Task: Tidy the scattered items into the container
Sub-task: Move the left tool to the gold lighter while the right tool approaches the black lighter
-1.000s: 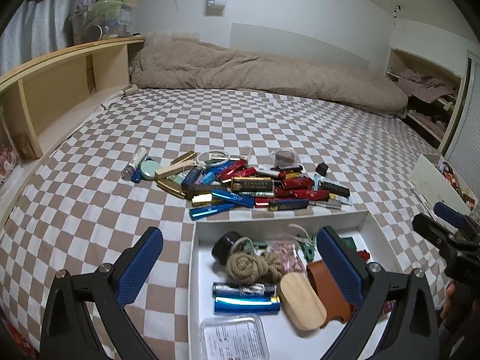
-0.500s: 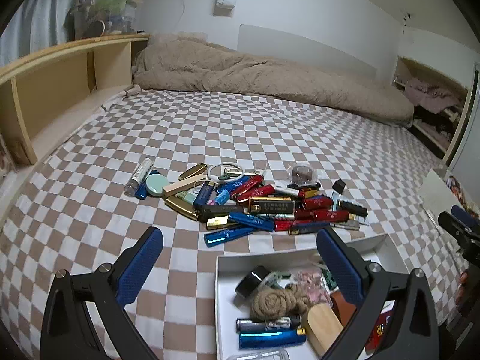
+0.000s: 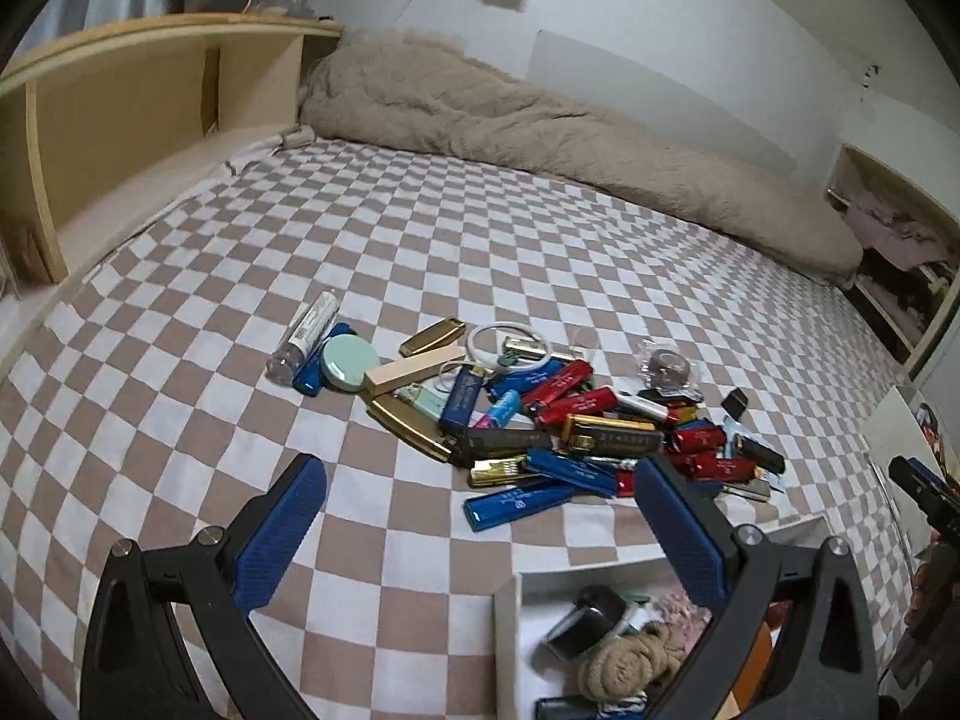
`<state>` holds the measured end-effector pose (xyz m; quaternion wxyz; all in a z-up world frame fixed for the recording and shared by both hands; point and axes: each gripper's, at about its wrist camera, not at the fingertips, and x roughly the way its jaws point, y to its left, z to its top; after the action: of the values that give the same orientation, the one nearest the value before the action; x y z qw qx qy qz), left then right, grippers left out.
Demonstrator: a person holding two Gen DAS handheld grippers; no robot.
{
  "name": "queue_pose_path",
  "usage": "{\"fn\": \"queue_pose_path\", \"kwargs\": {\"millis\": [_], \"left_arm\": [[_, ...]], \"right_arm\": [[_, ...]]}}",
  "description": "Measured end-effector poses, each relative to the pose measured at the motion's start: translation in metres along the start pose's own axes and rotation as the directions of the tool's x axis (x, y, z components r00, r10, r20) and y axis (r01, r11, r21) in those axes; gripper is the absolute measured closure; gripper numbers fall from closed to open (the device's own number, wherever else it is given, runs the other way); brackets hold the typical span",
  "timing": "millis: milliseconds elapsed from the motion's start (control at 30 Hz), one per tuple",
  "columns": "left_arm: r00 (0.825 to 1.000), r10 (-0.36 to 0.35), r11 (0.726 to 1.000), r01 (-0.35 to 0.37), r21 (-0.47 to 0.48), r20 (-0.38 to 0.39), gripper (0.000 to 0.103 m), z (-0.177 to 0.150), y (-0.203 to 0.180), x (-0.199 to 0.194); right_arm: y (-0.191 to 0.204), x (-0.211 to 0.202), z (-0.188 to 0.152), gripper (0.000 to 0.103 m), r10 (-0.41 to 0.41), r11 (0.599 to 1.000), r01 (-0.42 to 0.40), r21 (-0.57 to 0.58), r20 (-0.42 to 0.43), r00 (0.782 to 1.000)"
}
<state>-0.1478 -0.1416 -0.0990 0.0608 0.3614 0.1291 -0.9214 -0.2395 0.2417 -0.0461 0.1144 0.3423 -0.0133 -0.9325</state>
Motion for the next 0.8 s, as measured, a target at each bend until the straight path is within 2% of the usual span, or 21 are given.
{"fn": "queue_pose_path", "kwargs": {"millis": [233, 500, 700, 800], "left_arm": [[1.0, -0.007, 1.0, 0.007, 0.024, -0.027, 0.0, 0.007, 0.011, 0.025], [0.992, 0.025, 0.999, -0.02, 0.043, -0.127, 0.0, 0.006, 0.022, 0.071], [0.98, 0.136, 0.982, -0.113, 0.151, -0.148, 0.0, 0.002, 0.022, 0.097], [0.963, 0.232, 0.955, -0.199, 0.219, -0.135, 0.0, -0.002, 0.025, 0.107]], "right_arm": [[-0.013, 0.018, 0.016, 0.0, -0.067, 0.997, 0.067, -0.034, 0.01, 0.998], [-0.023, 0.054, 0.03, 0.0, -0.086, 0.996, 0.085, -0.008, -0.064, 0.994], [-0.025, 0.079, 0.022, 0.0, -0.11, 0.994, 0.109, -0.01, -0.105, 0.988], [-0.029, 0.085, 0.014, 0.0, -0.118, 0.993, 0.118, -0.006, -0.114, 0.986]]}}
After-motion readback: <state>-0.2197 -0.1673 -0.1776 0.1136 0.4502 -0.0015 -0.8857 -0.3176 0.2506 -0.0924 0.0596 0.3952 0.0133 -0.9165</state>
